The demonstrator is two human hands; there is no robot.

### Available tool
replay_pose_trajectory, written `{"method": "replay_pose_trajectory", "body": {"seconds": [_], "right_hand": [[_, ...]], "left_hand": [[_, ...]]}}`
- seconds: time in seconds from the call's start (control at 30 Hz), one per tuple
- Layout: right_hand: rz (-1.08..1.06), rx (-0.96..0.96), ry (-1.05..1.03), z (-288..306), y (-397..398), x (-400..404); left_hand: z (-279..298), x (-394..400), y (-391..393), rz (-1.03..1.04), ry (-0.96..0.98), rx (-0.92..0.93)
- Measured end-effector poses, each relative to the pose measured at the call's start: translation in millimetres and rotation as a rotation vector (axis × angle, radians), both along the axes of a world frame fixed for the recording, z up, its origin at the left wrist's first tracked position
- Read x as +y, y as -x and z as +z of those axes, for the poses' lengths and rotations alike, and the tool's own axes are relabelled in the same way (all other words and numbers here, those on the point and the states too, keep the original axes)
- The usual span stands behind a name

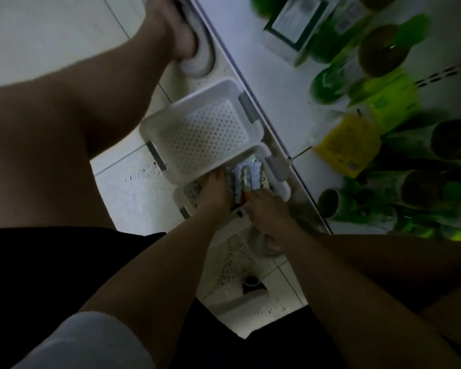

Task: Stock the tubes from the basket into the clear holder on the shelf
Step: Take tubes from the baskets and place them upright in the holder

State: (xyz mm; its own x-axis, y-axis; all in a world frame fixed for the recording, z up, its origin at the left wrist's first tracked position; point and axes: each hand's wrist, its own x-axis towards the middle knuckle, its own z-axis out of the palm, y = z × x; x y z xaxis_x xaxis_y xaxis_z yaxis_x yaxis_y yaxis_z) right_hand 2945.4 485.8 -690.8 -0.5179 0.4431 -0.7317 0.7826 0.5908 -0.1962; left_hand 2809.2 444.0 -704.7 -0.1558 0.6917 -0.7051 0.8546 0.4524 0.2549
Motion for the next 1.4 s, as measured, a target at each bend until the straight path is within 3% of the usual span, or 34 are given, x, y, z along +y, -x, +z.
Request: {"method": "replay_pose_trajectory", "body": {"seconds": [0.1,0.27,0.43,0.5,0.63,0.77,0.87,1.13,1.4], "right_hand": [[0.120,-0.073,-0.059,-7,3,2],[0.295,-0.172,0.008,-13,19,26],[-0.052,0.066,0.240,2,9,35],[-0.229,0.139,0.238,14,5,38],[-0.492,0.223,0.161,48,4,46],[-0.680,0.276,0.181,99,0,57],[-0.747,0.360,0.257,143,-8,61],[-0.771,0.675,-0.023,275,-23,52],[-0.811,1.245,-0.074,414,-31,5]], "left_hand": [[-10,-3,-7,0.136,0.030,-0.042],[-23,-5,-9,-0.044,-0.056,0.093],[-16,-3,1,-0.088,-0.082,0.094],[-7,1,5,-0.047,-0.053,-0.019],[20,13,6,0.242,-0.053,-0.316],[67,28,9,0.643,-0.219,-0.558],[109,33,16,0.780,-0.345,-0.735],[241,33,44,0.572,-0.568,-0.855],[413,30,40,0.361,-0.835,-0.918]]}}
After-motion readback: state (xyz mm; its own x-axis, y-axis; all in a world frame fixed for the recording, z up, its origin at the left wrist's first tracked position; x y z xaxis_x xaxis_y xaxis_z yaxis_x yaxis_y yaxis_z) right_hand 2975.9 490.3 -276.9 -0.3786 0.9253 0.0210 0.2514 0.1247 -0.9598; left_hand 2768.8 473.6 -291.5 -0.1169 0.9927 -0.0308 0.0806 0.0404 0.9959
